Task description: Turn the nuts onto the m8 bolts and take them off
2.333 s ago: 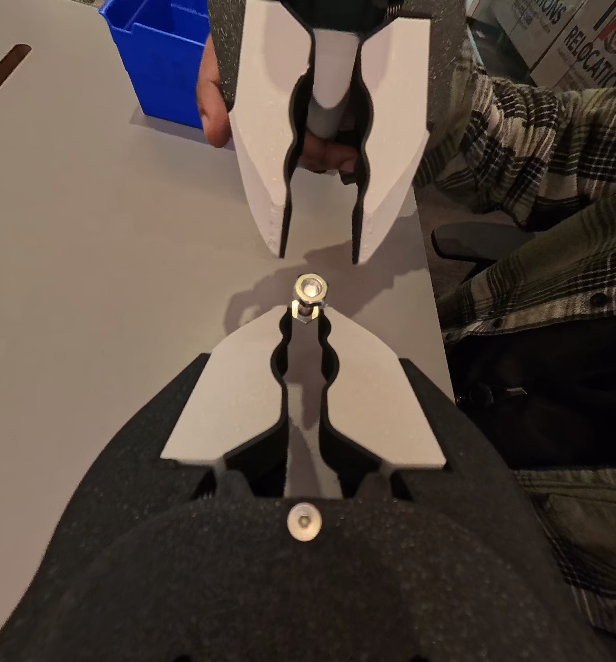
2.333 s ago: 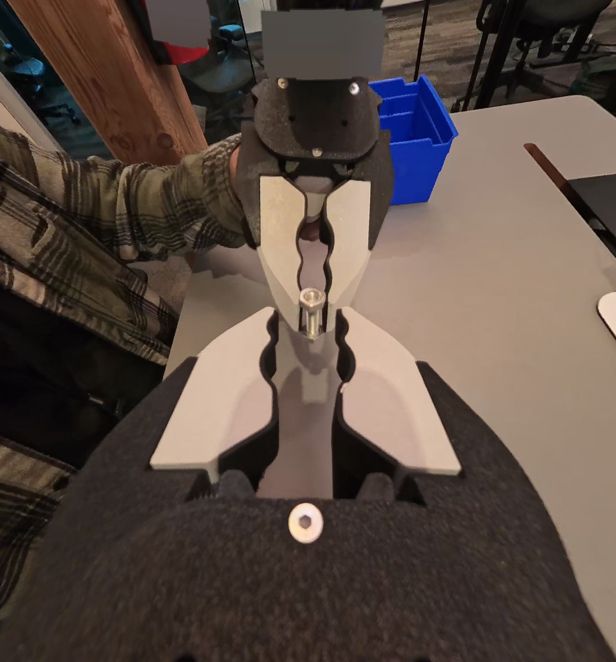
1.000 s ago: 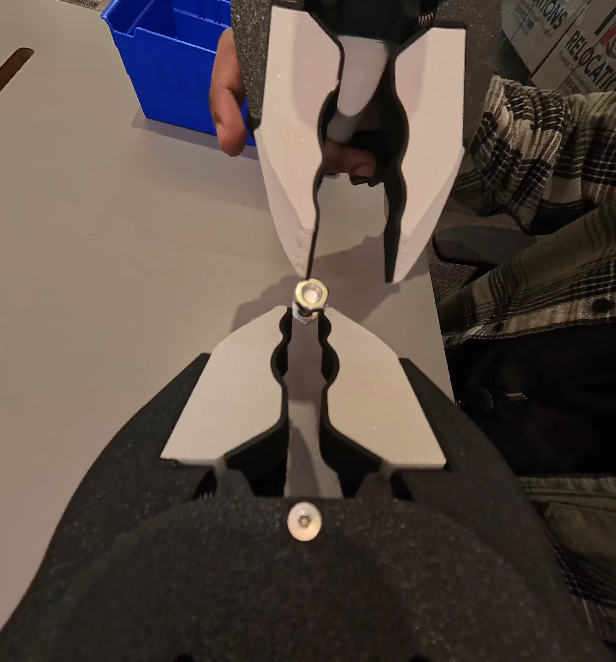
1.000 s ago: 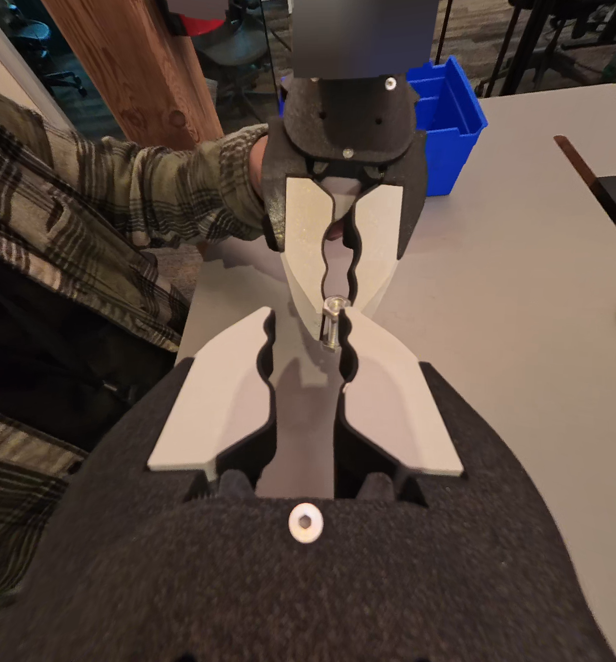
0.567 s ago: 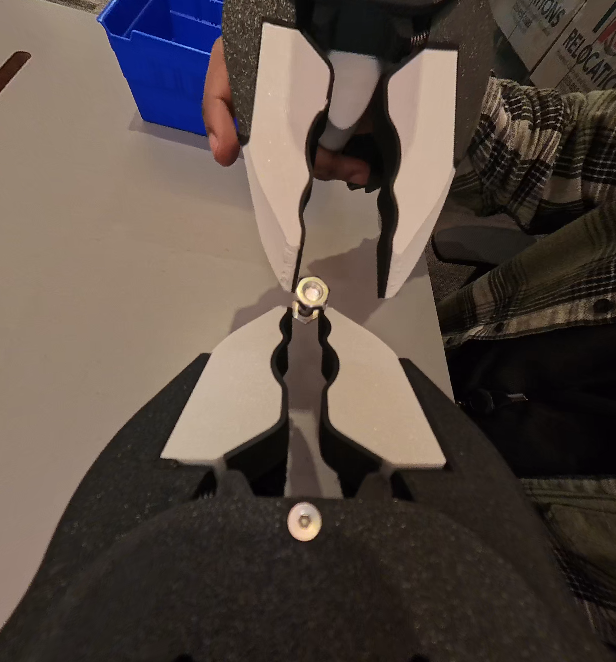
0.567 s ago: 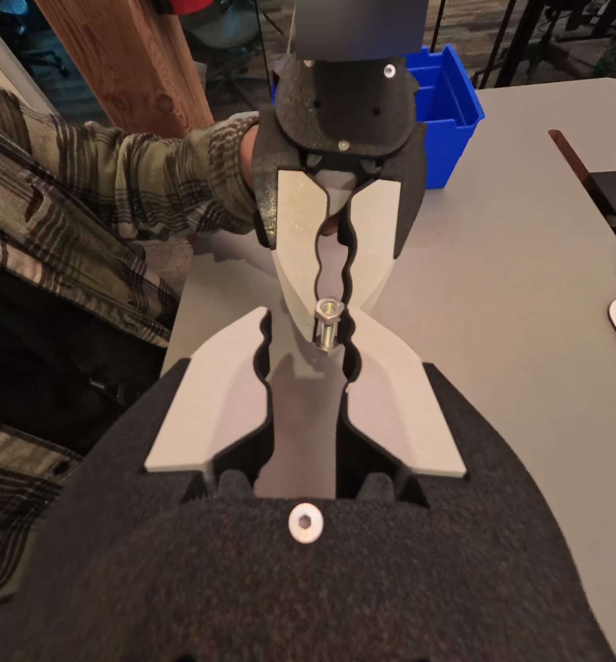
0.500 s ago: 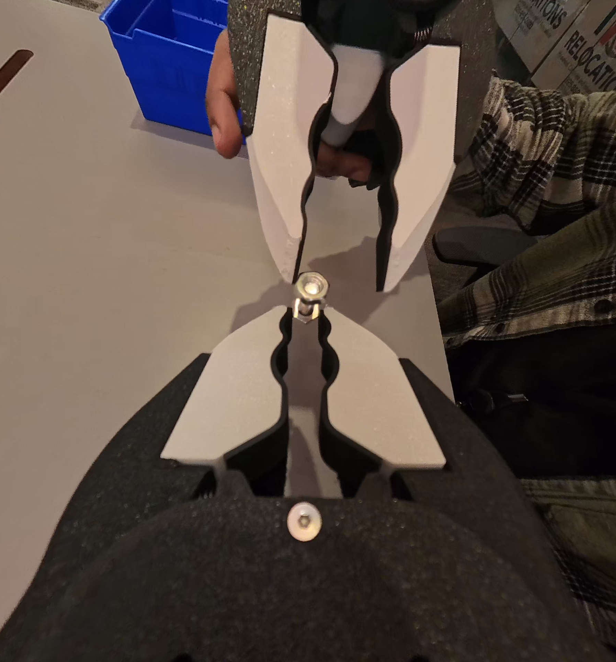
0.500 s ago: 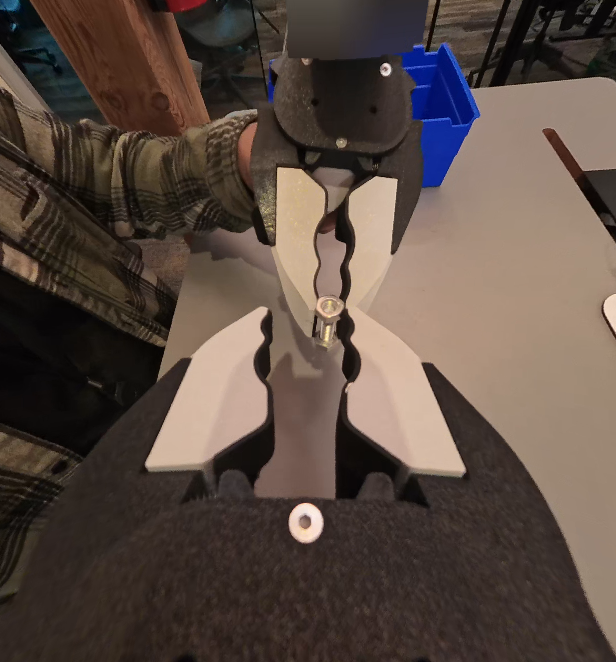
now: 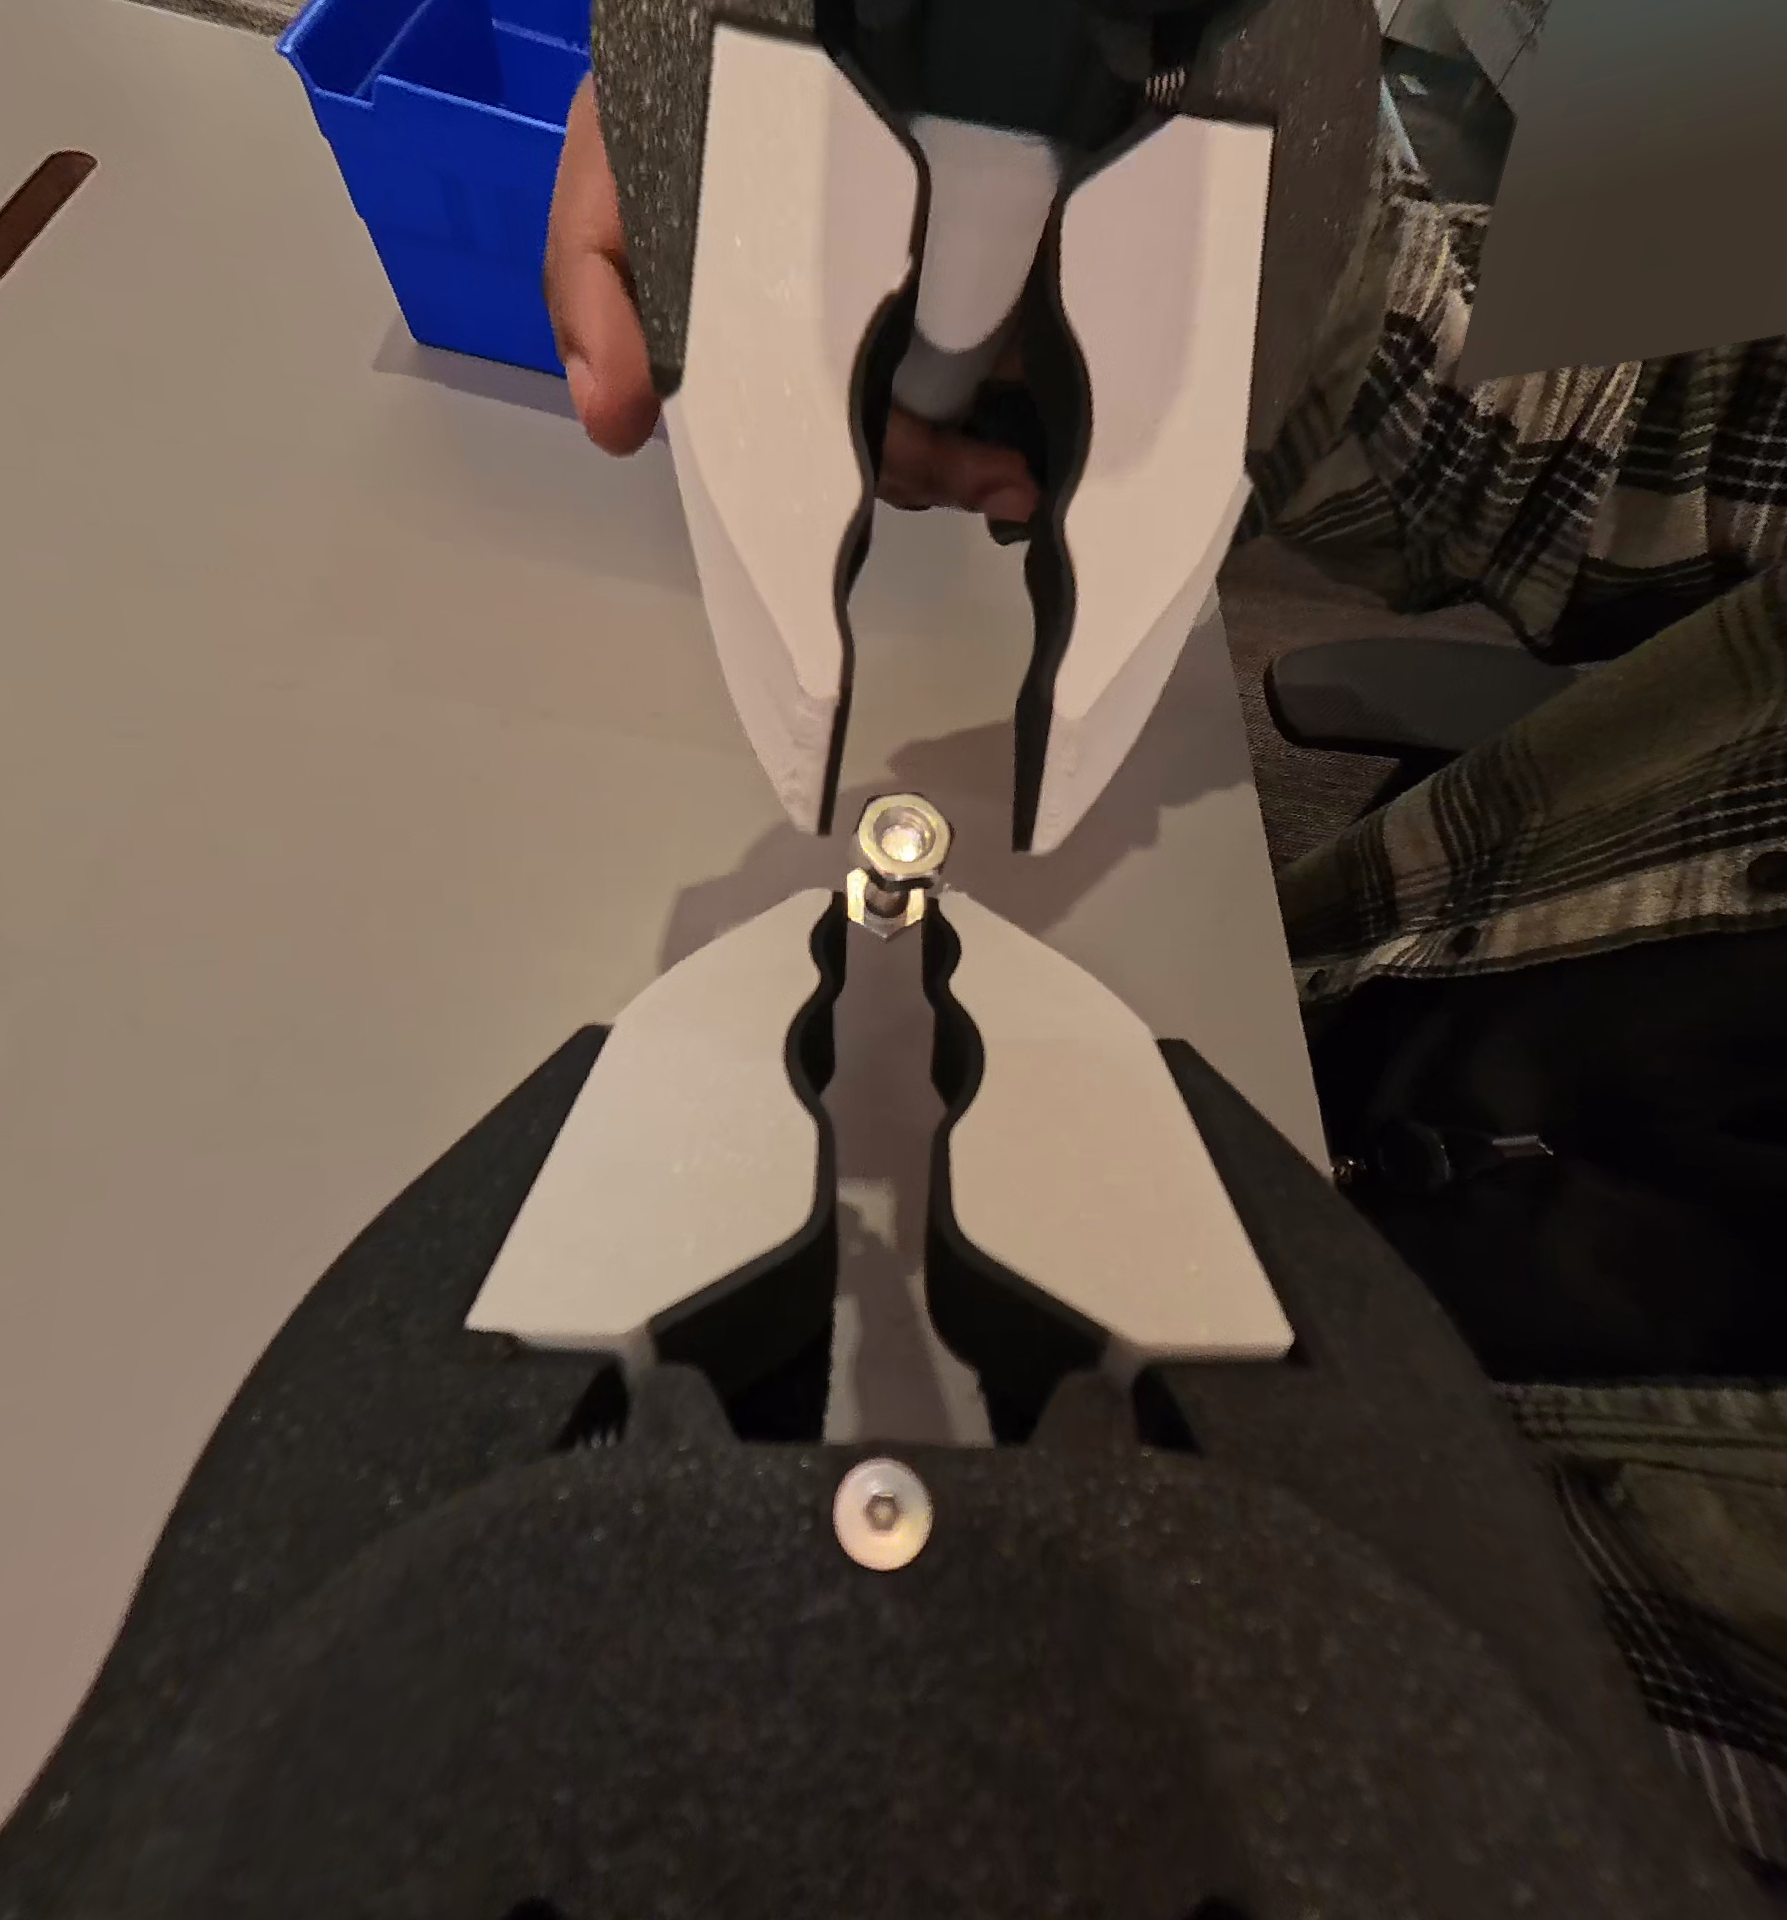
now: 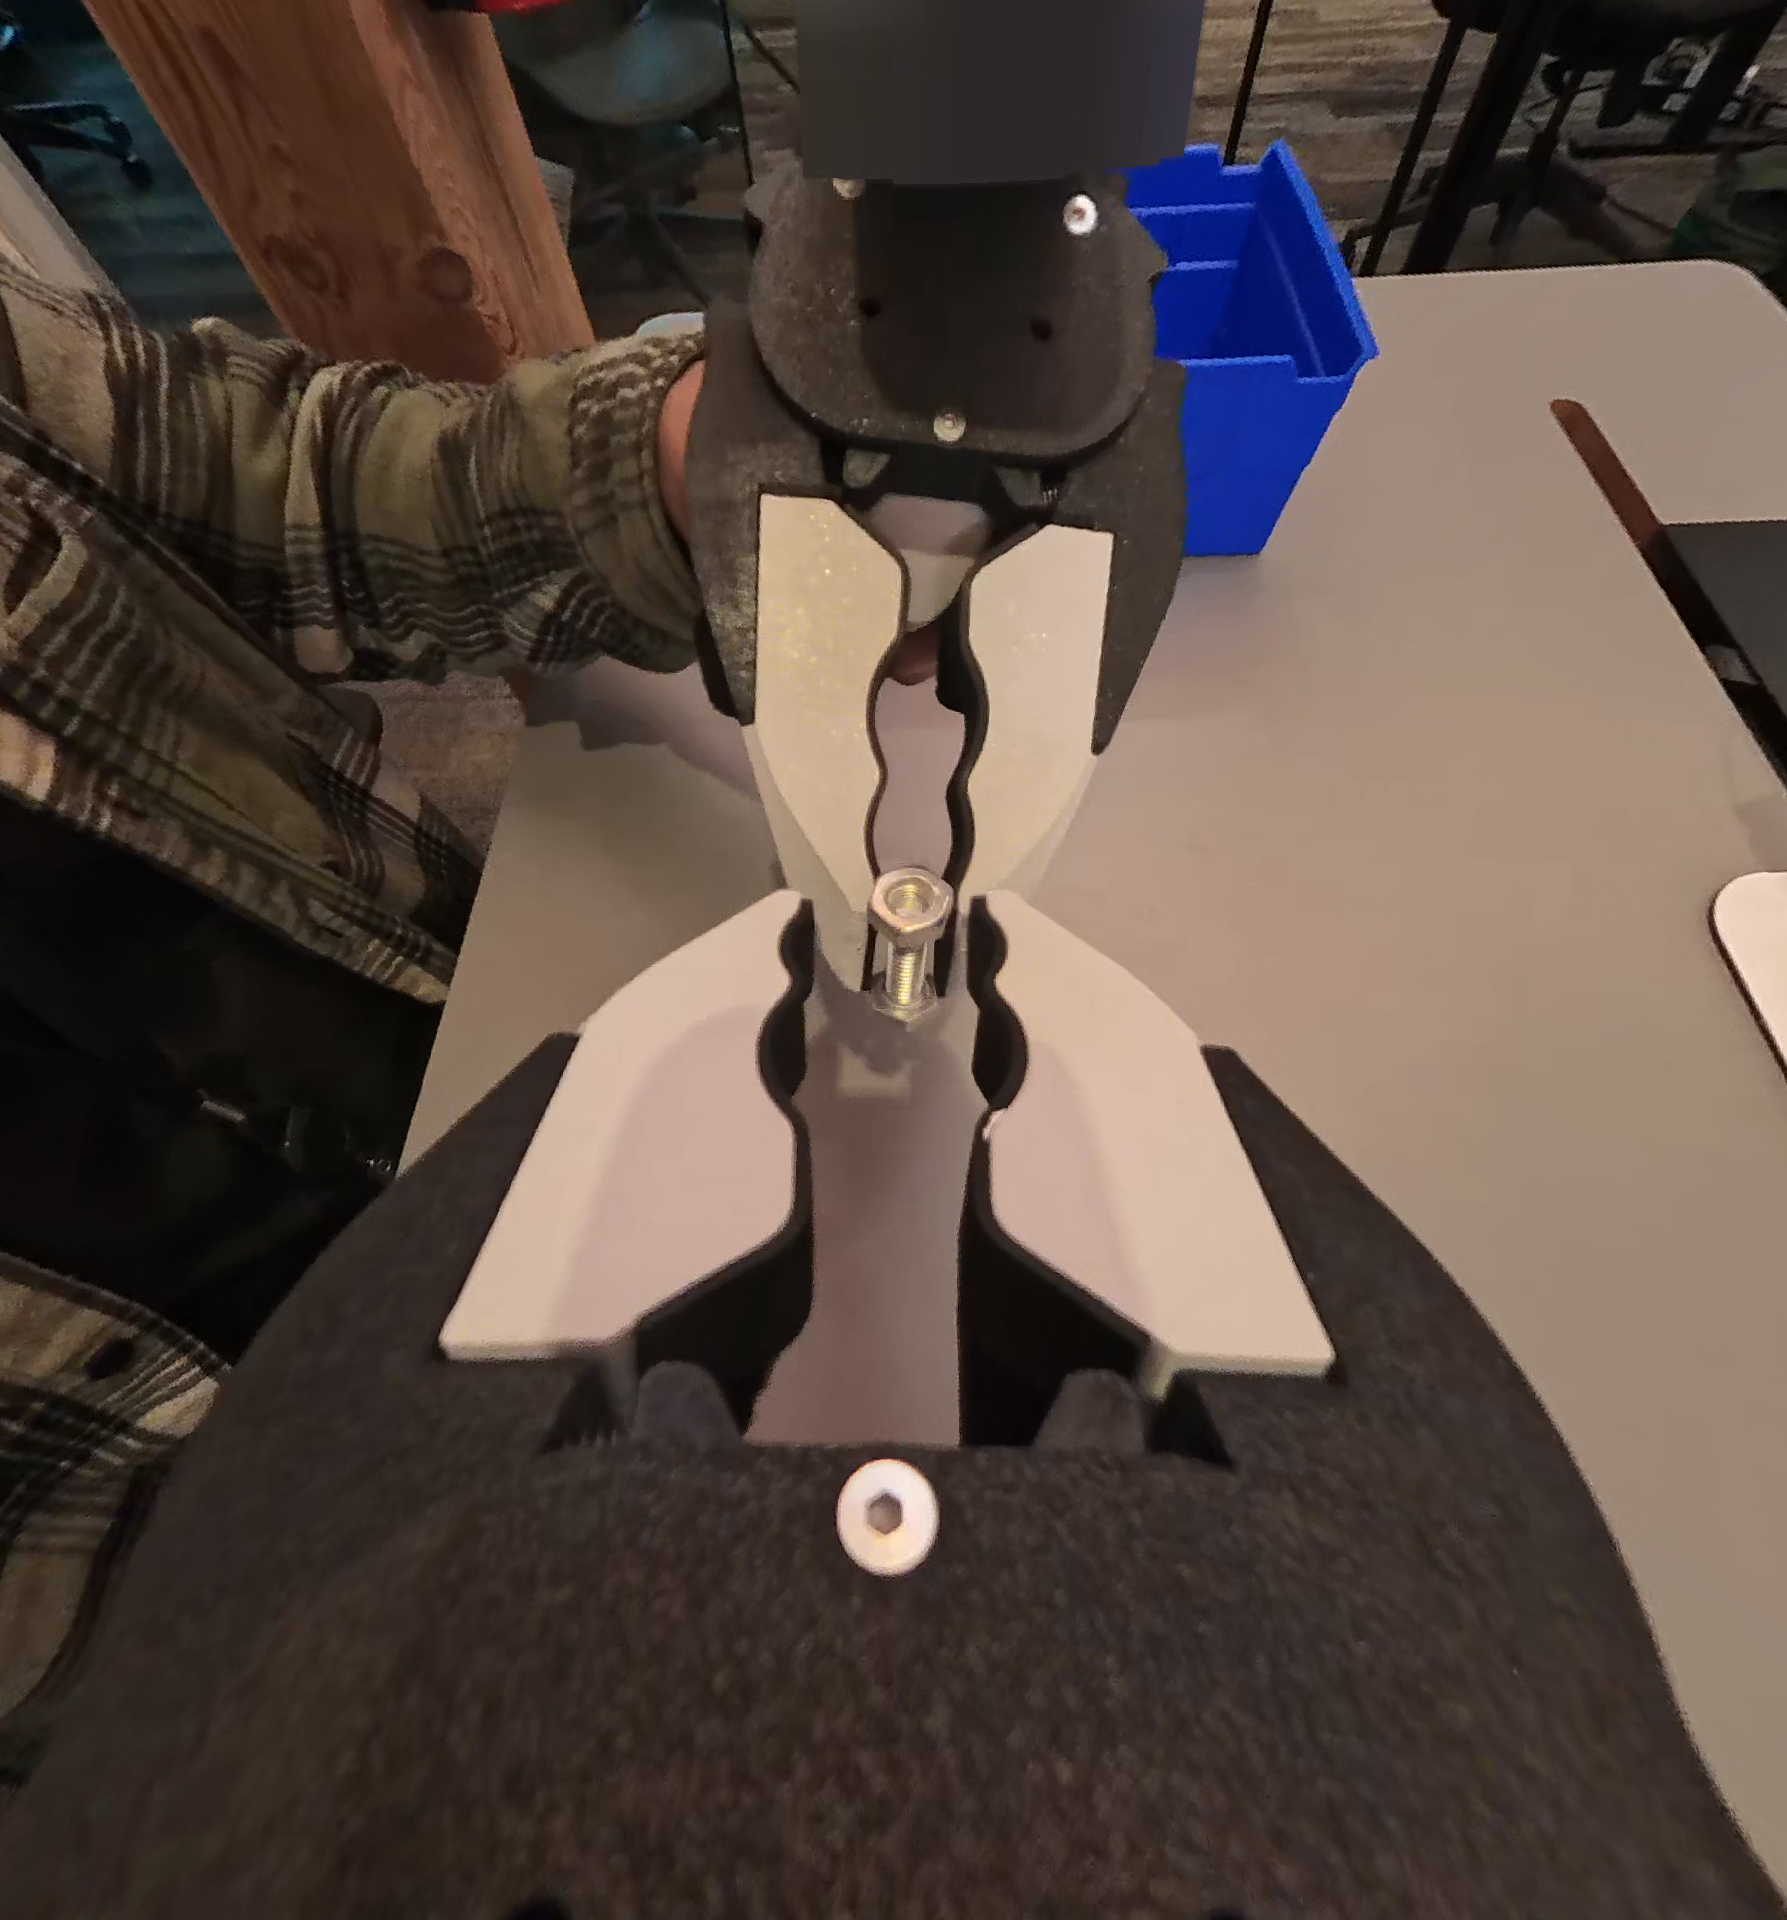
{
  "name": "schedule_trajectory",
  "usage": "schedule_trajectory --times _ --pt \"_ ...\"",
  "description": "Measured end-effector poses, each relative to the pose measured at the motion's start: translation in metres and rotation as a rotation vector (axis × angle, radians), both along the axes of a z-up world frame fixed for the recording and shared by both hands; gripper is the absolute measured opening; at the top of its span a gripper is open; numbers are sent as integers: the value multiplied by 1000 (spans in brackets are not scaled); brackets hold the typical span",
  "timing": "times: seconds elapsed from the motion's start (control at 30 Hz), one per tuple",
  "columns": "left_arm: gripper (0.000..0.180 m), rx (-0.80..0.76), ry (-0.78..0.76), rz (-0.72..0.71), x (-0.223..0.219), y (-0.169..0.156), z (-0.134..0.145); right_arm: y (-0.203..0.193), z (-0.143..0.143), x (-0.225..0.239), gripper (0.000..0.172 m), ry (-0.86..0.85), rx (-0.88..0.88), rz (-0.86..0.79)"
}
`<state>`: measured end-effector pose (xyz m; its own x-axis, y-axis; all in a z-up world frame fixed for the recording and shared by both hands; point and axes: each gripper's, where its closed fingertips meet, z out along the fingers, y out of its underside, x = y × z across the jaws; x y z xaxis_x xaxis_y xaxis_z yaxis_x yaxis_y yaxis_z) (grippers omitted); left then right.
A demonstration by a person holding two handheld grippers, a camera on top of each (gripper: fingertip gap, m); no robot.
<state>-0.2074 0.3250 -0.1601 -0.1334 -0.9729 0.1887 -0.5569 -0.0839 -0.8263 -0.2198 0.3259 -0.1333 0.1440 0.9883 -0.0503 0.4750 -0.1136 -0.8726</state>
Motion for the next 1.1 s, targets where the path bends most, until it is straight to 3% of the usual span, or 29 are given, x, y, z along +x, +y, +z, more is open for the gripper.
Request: schedule_trajectory --times 0.13,0.47,0.63,0.8,0.93,1.1 --pt "14 2 4 -15 1 -3 1 1 -2 -3 15 -18 11 8" --pt "13 21 42 5 -3 3 -14 8 5 5 15 48 -17 14" --pt "13 79 168 119 -16 41 -61 25 -30 24 15 42 -108 -72" --pt "13 87 284 135 -22 60 -107 31 -51 35 15 42 -154 -117" --pt "13 103 349 123 -24 65 -125 37 -74 44 15 -28 -172 -148" --pt "13 84 341 117 -24 66 -130 49 -125 54 15 -174 -217 -188"
